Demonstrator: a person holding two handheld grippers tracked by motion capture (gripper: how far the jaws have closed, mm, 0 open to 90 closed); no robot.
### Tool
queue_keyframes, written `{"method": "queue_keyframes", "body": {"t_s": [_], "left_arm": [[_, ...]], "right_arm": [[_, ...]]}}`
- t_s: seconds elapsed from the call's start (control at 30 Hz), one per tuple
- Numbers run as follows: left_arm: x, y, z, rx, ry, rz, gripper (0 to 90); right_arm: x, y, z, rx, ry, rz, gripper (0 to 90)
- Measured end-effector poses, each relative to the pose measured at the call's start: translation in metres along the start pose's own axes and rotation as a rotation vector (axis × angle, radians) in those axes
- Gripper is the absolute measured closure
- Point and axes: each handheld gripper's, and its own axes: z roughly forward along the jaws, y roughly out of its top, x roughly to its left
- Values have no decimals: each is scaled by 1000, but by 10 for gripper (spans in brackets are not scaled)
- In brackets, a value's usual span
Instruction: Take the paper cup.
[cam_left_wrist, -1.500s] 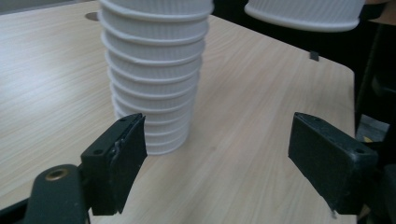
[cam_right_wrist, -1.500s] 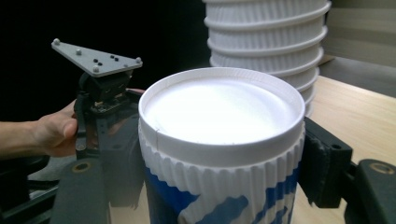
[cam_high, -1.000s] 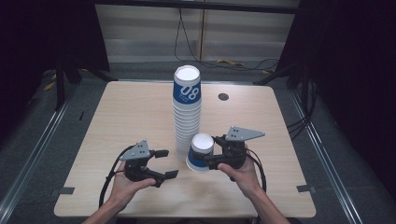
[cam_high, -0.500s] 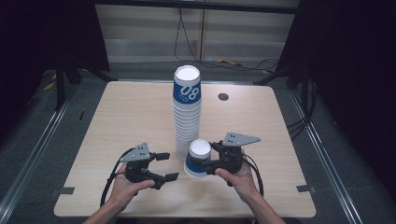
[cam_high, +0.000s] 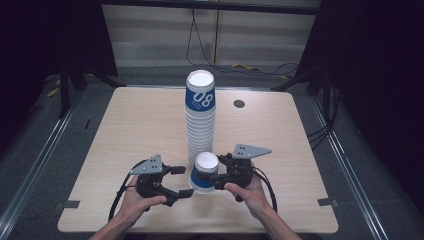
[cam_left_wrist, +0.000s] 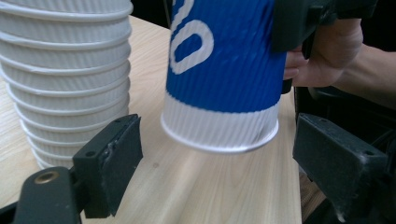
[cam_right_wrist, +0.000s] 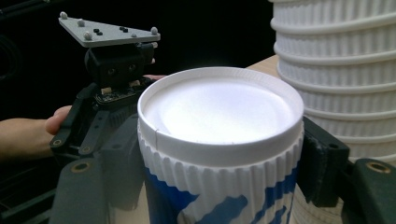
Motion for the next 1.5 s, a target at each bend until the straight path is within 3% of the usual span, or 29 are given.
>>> {"method": "queue_keyframes", "body": {"t_s": [0.17,0.27,0.4,0.73,0.83,0.93,1.17,1.27,1.5], "left_arm": [[-1,0,4,9,-12,8,155],[-5,1,5,12,6,56,159],[-7,0,8,20,-2,65,158],[-4,-3,13,35,-10,35,149],[-3,-4,16,36,-12,6,137],[-4,-3,18,42,-7,22,129],[-4,-1,23,57,12,15,70],[-6,-1,24,61,-7,28,146],[-6,-1,22,77,-8,43,184]], "right_arm": [[3,0,3,-4,21,3,292],[4,-1,5,-1,30,7,292],[6,-3,9,4,43,11,293],[12,-7,17,-10,55,-3,294],[13,-8,19,-3,52,-1,295],[14,-9,21,-14,57,1,294],[16,-11,23,-20,51,14,294],[17,-11,25,-23,54,13,293],[14,-11,25,-1,68,54,282]]}}
